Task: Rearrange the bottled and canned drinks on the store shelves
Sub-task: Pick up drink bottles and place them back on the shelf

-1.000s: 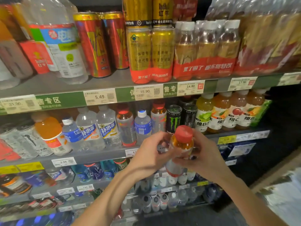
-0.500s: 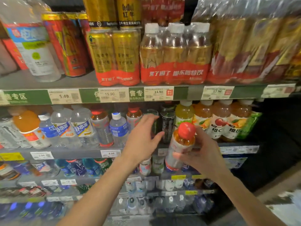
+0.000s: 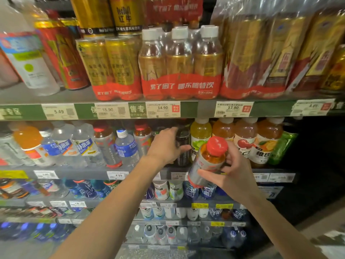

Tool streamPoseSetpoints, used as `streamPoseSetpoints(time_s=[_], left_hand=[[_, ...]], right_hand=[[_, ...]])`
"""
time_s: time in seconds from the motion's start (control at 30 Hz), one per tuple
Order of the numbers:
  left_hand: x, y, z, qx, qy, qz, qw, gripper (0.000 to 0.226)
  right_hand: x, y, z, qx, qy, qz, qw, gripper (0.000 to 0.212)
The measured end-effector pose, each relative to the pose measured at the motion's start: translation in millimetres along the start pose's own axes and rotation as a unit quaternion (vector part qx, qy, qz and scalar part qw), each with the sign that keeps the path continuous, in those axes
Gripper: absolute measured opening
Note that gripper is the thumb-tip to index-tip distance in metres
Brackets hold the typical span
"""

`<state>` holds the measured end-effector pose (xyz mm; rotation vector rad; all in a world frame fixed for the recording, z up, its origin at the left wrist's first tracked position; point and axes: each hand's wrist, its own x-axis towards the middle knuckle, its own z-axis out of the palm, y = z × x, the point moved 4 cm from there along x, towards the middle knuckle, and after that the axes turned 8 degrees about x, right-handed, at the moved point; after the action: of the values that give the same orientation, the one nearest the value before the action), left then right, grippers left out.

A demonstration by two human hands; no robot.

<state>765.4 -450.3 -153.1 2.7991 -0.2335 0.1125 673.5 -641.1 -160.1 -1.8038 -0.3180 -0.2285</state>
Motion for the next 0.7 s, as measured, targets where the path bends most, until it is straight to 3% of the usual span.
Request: streamPoseSetpoints(time_s=[0.07,0.17,0.37,0.5,0.7], left_hand=[[-6,1,0,-0.017,0.030,0.004,0.999,0.066],[-13,5,0,-0.050,0.094,0.005,0.994,0.053],[-31,11,3,-0.100,0.127,0.034,0.986,0.047],[-55,5,-4,-0.119,0.153,0.056,0.979,0.060],[-92,-15,-24,-0.103,0.231,0.054,0.966,0.062]], right_hand=[[2,2,2,0.013,-0.003,-0.008,1.000,0.074],[4,4,5,0.027,-0.004,-0.013,1.000,0.074],[5,4,6,0.010,0.011,-0.026,1.000,0.074],[5,9,2,-0.013,0.031,-0.026,0.999,0.074],[14,8,4,-0.060,0.055,-0.038,0.996,0.078]])
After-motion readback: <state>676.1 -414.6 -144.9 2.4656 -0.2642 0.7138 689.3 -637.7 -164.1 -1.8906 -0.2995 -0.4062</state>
